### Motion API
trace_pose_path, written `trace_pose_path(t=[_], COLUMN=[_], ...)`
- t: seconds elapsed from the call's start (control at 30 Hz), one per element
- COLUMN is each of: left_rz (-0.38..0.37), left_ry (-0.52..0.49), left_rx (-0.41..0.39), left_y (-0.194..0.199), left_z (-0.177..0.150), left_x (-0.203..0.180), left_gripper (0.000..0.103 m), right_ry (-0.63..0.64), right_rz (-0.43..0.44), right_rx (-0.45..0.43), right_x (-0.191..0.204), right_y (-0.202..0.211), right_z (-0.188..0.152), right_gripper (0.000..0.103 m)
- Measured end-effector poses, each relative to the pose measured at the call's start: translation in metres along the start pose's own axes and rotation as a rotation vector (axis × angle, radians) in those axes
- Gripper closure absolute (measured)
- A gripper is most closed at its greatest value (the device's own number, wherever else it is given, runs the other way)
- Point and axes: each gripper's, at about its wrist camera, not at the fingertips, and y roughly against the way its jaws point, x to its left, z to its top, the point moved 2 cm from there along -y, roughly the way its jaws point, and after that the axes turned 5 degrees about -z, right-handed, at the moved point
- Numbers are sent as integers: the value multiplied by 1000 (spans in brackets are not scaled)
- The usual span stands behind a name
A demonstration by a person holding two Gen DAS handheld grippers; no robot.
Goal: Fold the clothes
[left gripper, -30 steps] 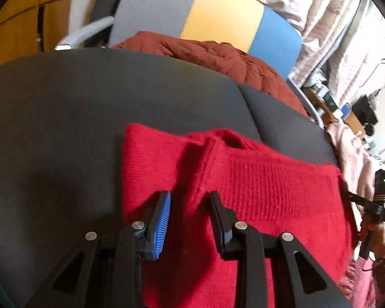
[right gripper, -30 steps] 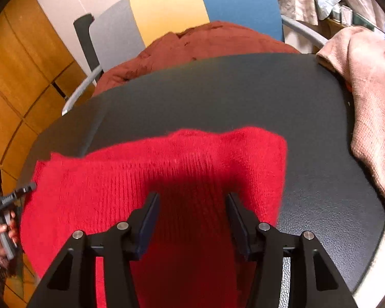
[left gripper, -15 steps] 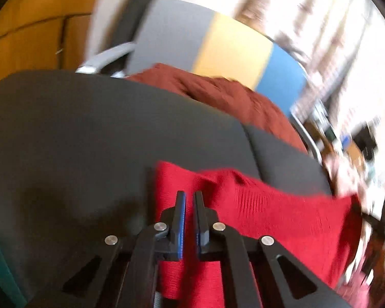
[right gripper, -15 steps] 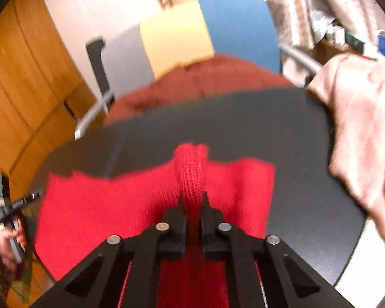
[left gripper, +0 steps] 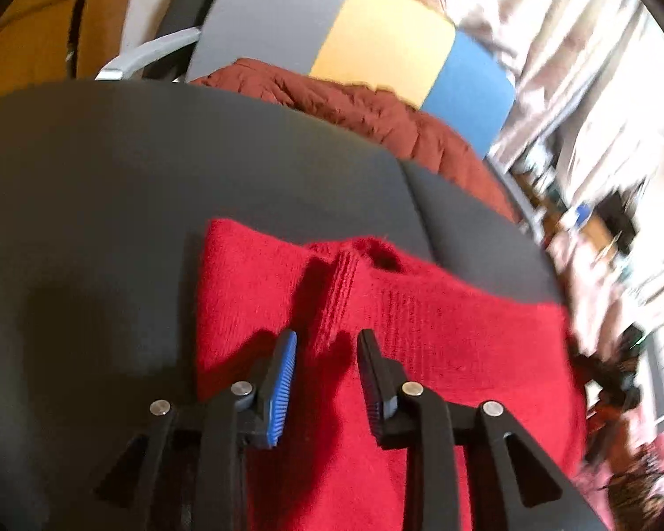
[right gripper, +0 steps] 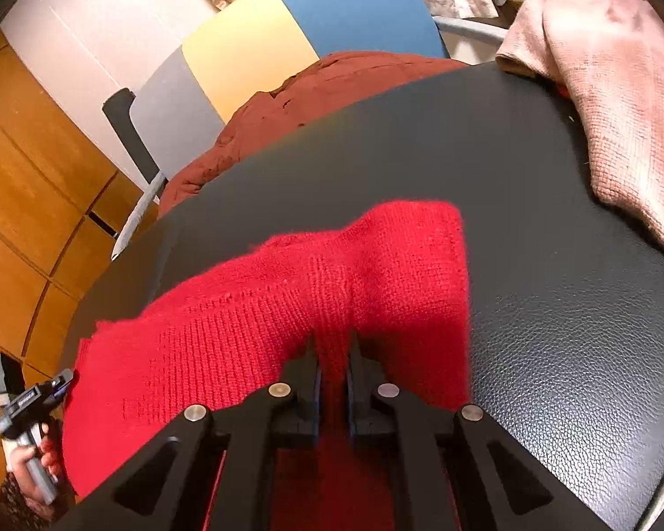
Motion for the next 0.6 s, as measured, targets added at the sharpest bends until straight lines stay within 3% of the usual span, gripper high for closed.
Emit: trace_pose_path(t=[0.07, 0.2, 0.27, 0.3, 0.4, 0.5, 0.6], left_rz=[17, -31, -18, -19, -8, 19, 63], left_ry=[-39, -66, -82, -75, -48, 10, 11], left_rx=[27, 49, 29, 7, -76, -145, -100], left_y=[-9, -17, -14, -6, 21, 35, 20], left_z=[2, -3, -4, -4, 0, 6, -2], left_x=[-5, -12, -18, -18, -12, -1, 8], left_gripper=[75, 77, 94, 97, 97, 97, 97], right_ry=[-16, -27, -14, -8, 23, 53, 56], right_rz=[7, 15, -2, -14, -50, -32, -39], right_rx=[1, -7, -8, -8, -30, -113, -136], right_x=[-4, -4, 0, 1, 13, 26, 31], right_y=[-5, -7, -7, -6, 6, 30, 35], right_z=[-5, -6, -6, -5, 0, 11, 17], right_gripper=[95, 95, 95, 95, 94, 95, 95])
